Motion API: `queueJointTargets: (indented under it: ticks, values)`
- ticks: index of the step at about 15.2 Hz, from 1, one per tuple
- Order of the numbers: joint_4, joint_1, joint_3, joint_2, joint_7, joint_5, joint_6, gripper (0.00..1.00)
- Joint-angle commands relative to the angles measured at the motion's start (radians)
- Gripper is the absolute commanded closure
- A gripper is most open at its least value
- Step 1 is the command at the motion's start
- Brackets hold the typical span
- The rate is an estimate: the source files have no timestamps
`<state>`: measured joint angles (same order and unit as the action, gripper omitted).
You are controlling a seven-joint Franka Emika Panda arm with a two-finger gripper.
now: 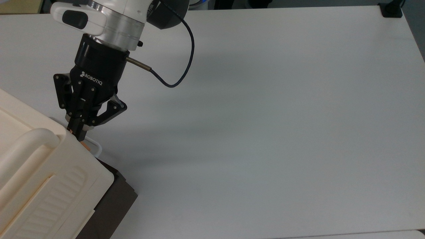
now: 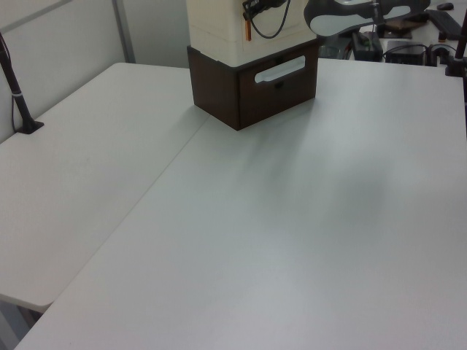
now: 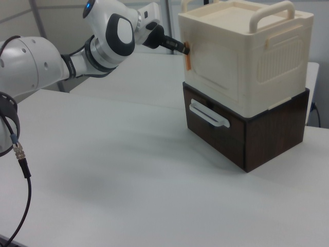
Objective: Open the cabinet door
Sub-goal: 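Pull the handle outward, swinging the cabinet door open on its hinge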
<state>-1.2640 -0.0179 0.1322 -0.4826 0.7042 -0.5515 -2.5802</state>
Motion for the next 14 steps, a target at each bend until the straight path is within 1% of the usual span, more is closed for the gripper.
queueJointTargets:
  ticks: [1, 4, 5, 6, 7, 8, 9, 10, 11, 12, 14]
  values:
    - [-0.055, -0.013, -0.037, 0.051, -0.017, 0.001, 0.124, 0.96]
    - [-0.090, -0.016, -0.078, 0.111, -0.023, 0.056, 0.225, 0.95]
    - [-0.104, -0.017, -0.091, 0.128, -0.034, 0.074, 0.257, 0.93]
    - [-0.110, -0.017, -0.104, 0.143, -0.038, 0.087, 0.291, 0.85]
    - [-0.112, -0.017, -0.115, 0.157, -0.038, 0.103, 0.333, 0.64]
    - [-0.112, -0.017, -0.126, 0.168, -0.041, 0.131, 0.371, 0.40]
    - [-0.112, -0.017, -0.131, 0.179, -0.052, 0.162, 0.408, 0.23]
    - [-0.112, -0.017, -0.138, 0.188, -0.072, 0.189, 0.449, 0.13]
    - [-0.110, -0.017, -0.144, 0.196, -0.092, 0.221, 0.494, 0.04]
    - [-0.110, -0.019, -0.149, 0.208, -0.113, 0.251, 0.538, 0.00]
    - [-0.104, -0.033, -0.164, 0.228, -0.170, 0.283, 0.629, 0.00]
